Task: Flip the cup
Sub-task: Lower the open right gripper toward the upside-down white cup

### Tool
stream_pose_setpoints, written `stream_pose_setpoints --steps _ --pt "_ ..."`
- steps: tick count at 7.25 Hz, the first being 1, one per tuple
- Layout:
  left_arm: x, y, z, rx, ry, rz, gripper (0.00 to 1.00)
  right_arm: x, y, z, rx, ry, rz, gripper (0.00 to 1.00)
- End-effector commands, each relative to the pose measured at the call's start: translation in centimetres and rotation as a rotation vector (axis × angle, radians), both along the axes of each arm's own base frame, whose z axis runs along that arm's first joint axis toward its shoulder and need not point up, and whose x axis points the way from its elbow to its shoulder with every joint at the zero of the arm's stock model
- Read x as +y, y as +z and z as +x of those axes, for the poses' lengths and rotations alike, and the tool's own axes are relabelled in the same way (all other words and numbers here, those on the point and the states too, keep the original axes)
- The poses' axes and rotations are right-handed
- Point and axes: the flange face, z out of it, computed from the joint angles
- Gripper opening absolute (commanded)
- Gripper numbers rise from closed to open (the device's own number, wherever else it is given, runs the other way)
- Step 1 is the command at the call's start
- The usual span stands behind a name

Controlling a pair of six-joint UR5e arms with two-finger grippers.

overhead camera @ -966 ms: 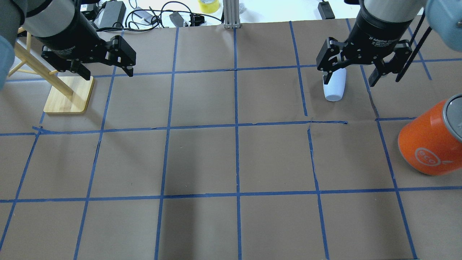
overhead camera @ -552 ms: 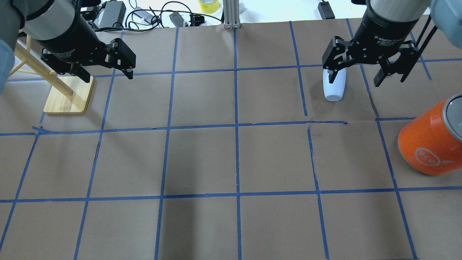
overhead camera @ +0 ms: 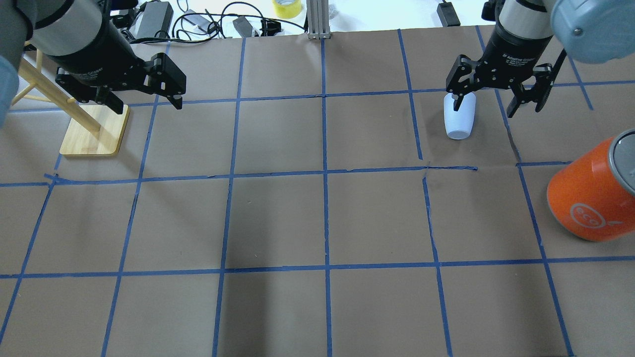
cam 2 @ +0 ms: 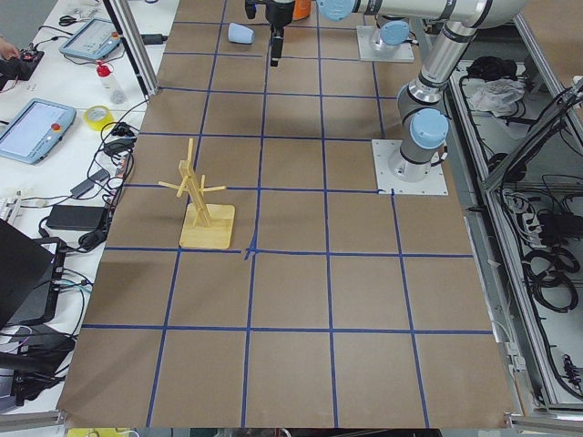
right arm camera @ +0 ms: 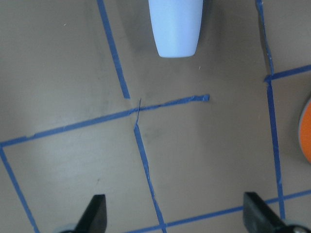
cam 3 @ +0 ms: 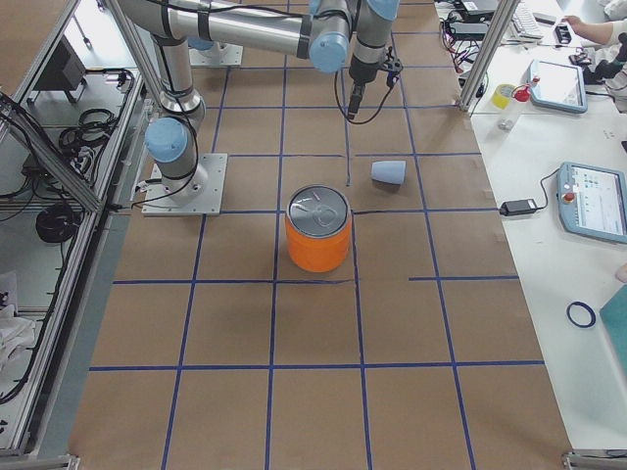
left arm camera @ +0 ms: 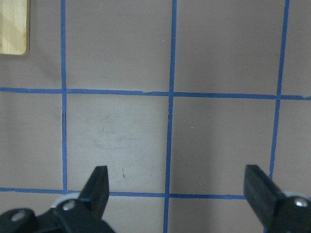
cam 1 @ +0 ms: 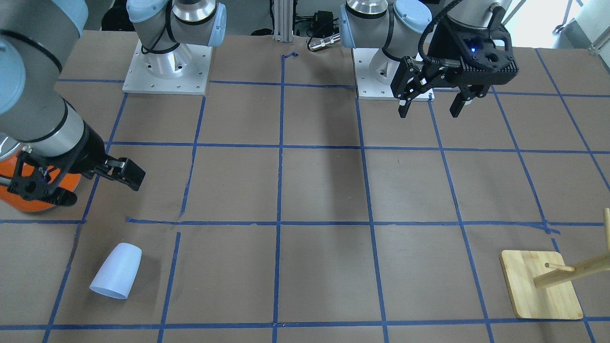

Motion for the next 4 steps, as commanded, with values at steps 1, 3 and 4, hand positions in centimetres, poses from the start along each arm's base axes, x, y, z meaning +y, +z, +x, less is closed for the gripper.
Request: stream_pose_setpoints --steps 1,3,4 --pt "0.0 0.0 0.0 0.001 -0.001 0.000 1.00 -3.4 -4.6 -1.9 0.036 -0.035 -0.016 1.00" --pt "0.0 -0.1 0.0 0.001 -0.001 0.001 1.00 -6.6 -10.2 -3.1 0.114 -0.045 -0.044 1.00" --pt "-0.1 -0.1 0.0 0.001 0.001 0.001 1.00 -7.3 -12.5 -3.3 0.116 -0.044 -0.029 1.00"
